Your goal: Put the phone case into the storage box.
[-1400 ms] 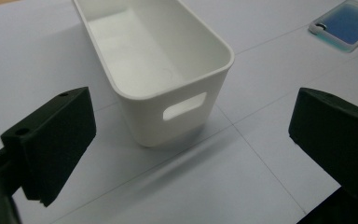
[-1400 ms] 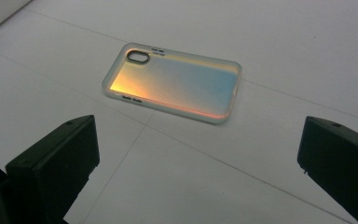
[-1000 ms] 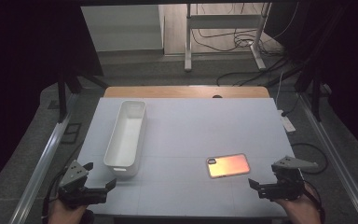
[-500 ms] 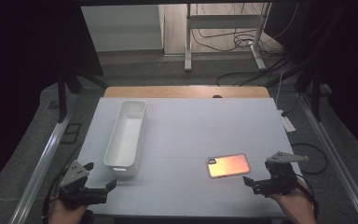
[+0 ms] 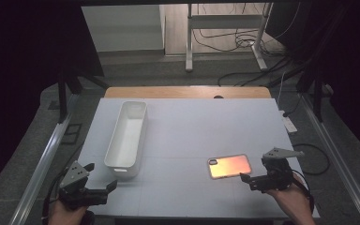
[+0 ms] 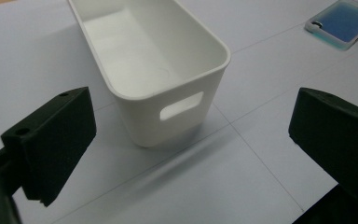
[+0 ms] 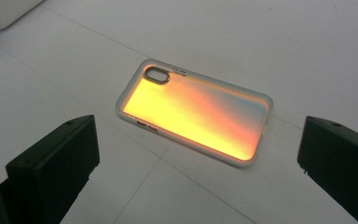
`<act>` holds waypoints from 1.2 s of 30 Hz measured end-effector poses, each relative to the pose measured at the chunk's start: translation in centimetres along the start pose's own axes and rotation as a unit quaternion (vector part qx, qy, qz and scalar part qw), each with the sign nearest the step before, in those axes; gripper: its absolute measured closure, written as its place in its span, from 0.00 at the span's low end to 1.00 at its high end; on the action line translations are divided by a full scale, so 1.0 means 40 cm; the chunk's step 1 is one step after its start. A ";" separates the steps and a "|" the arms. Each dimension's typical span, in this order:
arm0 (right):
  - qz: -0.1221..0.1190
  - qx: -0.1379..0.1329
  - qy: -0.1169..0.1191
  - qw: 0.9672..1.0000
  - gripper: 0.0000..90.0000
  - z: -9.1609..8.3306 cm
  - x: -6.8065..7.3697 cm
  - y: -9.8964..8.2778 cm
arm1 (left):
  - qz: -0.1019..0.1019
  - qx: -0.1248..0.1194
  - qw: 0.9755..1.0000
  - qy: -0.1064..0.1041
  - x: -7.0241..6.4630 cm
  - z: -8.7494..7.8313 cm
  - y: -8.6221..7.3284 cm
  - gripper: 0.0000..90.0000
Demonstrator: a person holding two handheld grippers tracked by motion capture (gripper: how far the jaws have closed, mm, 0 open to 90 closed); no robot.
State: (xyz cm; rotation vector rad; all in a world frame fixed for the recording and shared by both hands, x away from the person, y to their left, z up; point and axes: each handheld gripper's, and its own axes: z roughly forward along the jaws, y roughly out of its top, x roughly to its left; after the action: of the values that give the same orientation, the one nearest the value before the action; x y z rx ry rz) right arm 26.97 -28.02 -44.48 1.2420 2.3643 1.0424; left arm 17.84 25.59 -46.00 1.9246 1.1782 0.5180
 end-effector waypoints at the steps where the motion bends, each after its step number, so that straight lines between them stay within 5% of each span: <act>1: 0.000 0.002 0.001 1.000 0.00 0.002 0.001 0.003 | 0.000 0.000 1.000 -0.001 0.000 0.000 0.000 0.02; 36: -0.030 0.041 0.020 0.999 0.00 0.112 0.035 0.079 | 0.009 0.004 1.000 0.001 -0.004 0.002 0.001 0.02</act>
State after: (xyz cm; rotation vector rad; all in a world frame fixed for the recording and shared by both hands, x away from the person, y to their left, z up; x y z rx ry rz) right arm 30.44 -23.61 -45.29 1.1800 2.4817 0.9705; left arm 17.82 25.40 -46.00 1.9445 1.1663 0.5264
